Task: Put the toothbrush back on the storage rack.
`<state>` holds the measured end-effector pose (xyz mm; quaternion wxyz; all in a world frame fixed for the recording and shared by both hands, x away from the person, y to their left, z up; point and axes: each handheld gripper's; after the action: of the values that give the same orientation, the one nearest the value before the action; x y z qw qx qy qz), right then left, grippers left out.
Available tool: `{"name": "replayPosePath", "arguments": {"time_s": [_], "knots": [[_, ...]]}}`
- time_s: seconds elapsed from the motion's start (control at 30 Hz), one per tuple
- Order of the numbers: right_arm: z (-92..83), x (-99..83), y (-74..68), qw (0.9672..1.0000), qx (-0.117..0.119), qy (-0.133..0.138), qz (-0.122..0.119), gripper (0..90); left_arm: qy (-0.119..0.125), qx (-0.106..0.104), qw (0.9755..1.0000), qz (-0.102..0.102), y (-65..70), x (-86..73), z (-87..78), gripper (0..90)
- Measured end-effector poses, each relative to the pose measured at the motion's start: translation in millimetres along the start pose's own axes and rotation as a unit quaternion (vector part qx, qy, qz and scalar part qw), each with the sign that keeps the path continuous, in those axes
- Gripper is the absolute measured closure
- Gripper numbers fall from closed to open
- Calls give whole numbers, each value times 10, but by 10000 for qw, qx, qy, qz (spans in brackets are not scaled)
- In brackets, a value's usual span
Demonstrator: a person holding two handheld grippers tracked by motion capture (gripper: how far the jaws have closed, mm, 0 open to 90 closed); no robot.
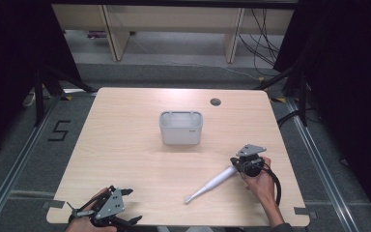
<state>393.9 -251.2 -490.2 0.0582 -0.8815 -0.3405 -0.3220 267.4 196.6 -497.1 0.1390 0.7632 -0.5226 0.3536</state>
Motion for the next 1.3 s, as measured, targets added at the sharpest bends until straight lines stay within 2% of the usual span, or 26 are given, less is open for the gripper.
{"name": "replayPosePath", "arguments": {"time_s": [0.07, 0.1, 0.13, 0.23, 0.27, 0.3, 0.37, 0.4, 0.47, 0.53, 0.67, 0.7, 0.73, 0.8, 0.83, 0.9, 0.93, 0.97, 1.0, 1.03, 1.07, 1.13, 1.17, 1.3], "knots": [[-16, -14, -1, 10000, -21, 15, -17, 898, 19, 31, 10000, -44, 10, 2, 5, 148], [-18, -17, -6, 10000, 37, -6, 6, 898, -7, 20, 10000, 7, 0, 3, 0, 147], [-21, -25, -2, 10000, -15, 15, -72, 898, 130, -22, 9998, -138, 22, 3, 13, 147], [-45, -57, -28, 10000, 43, -39, 47, 898, 133, 1, 9998, -127, 26, 0, 10, 147], [-59, -65, -34, 10000, 46, -76, 18, 898, 174, 20, 9997, -147, 29, -1, 16, 148], [-63, -73, -48, 10000, 40, -69, 23, 897, 128, 39, 9999, -80, 17, -1, 10, 147], [-68, -79, -59, 9999, 49, -104, -15, 897, 180, 30, 9997, -138, 26, 0, 17, 148], [-80, -89, -86, 9998, 84, -149, -59, 897, 128, -5, 9999, -110, 26, 1, 12, 147], [-94, -90, -102, 9999, 45, -147, -5, 896, 120, -4, 9999, -104, 26, 1, 11, 148], [-103, -99, -126, 9997, 17, -200, -152, 894, 169, 10, 9998, -133, 26, 3, 12, 147], [-133, -116, -153, 9996, 4, -250, -122, 894, 128, 3, 9999, -114, 25, 1, 7, 148], [-139, -116, -154, 9996, 17, -268, -115, 894, 205, 31, 9997, -150, 29, 0, 14, 147], [-137, -116, -147, 9995, 41, -261, -190, 894, 219, 40, 9997, -142, 30, 0, 15, 147], [-148, -126, -152, 9995, 6, -263, -194, 893, 185, 63, 9998, -104, 30, 1, 9, 148], [-148, -126, -152, 9995, 6, -263, -194, 893, 185, 63, 9998, -104, 30, 1, 9, 148], [-159, -141, -179, 9995, 45, -302, -31, 893, 172, 9, 9998, -128, 22, 5, 2, 147], [-169, -143, -166, 9994, 5, -311, -169, 893, 173, 4, 9998, -124, 22, 5, 0, 147], [-169, -143, -166, 9994, 5, -311, -169, 893, 173, 4, 9998, -124, 22, 5, 0, 147], [-173, -159, -179, 9994, 83, -330, -67, 892, 134, 19, 9999, -87, 21, 4, -4, 147], [-175, -162, -158, 9992, 26, -263, -292, 892, 137, 15, 9998, -115, 23, 4, -2, 148], [-185, -174, -187, 9994, 97, -319, -50, 891, 168, 7, 9998, -131, 22, 4, 2, 147], [-199, -182, -194, 9995, 47, -320, -63, 889, 171, 6, 9998, -129, 22, 6, 1, 148], [-221, -197, -215, 9994, 36, -342, -37, 884, 105, 35, 9999, -53, 16, 5, -7, 148], [-238, -222, -242, 9994, 57, -343, -47, 881, 166, 13, 9998, -123, 20, 5, -1, 147]]}}
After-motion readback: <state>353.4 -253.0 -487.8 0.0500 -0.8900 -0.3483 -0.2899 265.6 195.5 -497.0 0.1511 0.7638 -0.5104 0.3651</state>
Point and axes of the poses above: each handheld gripper's, and its own axes: z roughly forward along the jaws, x roughly out of its top, y roughly to its right, and after that the axes turned 5 degrees about -y, right-handed
